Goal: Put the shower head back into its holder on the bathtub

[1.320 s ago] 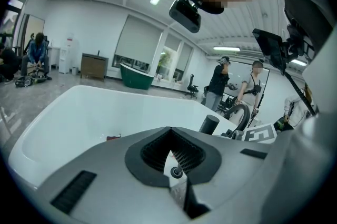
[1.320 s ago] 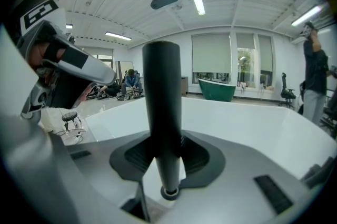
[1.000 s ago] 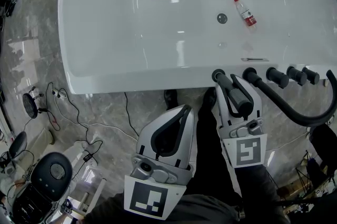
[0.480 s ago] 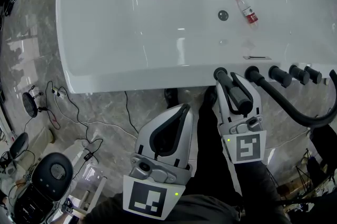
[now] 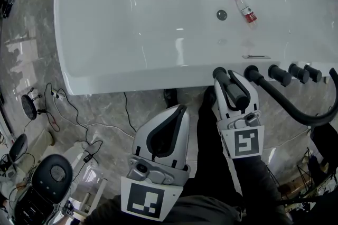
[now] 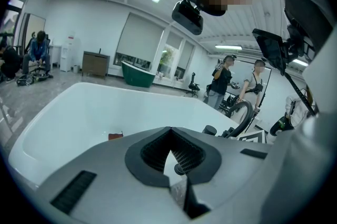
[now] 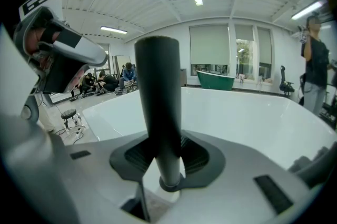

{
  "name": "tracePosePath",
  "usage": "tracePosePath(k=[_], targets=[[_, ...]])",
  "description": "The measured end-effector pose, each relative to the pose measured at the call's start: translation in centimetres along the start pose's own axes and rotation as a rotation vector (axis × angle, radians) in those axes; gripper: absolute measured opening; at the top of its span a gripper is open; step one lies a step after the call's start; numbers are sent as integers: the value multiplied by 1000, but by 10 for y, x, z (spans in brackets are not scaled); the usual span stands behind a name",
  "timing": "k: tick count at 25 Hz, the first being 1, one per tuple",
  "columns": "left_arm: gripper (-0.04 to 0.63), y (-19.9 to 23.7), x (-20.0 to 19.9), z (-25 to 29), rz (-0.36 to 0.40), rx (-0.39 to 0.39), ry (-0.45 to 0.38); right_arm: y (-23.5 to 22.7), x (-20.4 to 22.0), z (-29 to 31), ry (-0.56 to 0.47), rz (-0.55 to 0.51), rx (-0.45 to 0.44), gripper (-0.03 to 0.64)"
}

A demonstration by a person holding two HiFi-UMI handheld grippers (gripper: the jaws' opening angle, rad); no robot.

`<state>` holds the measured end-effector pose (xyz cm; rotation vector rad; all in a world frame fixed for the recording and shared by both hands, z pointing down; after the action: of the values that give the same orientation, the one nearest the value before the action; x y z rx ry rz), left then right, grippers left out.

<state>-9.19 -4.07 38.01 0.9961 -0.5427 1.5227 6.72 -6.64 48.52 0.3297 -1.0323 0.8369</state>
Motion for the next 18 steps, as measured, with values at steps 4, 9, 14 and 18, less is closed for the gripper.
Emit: tracePosePath(k=[4, 9, 14, 18], targets=[[5, 2, 0, -3, 0, 0, 1, 0, -2, 3, -6, -4, 0, 133], [5, 1, -2, -8, 2, -2, -7, 1, -2, 5, 20, -12, 5, 133], [5, 6, -8, -16, 9, -1, -16, 4, -2, 6, 76, -11, 23, 133], [3, 18, -21, -19, 29, -25, -77, 10, 1, 13, 88, 19, 40, 133]])
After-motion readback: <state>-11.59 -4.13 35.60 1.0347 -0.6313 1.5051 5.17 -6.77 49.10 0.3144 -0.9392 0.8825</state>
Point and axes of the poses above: the fingertips, and each gripper's own axes: z forward along the fingers, y to its left, x out of its underside, the point moved 7 cm from there along -z, backward along the fingers, and after that the axes turned 12 degrees about -x, right-handed, at the moved point
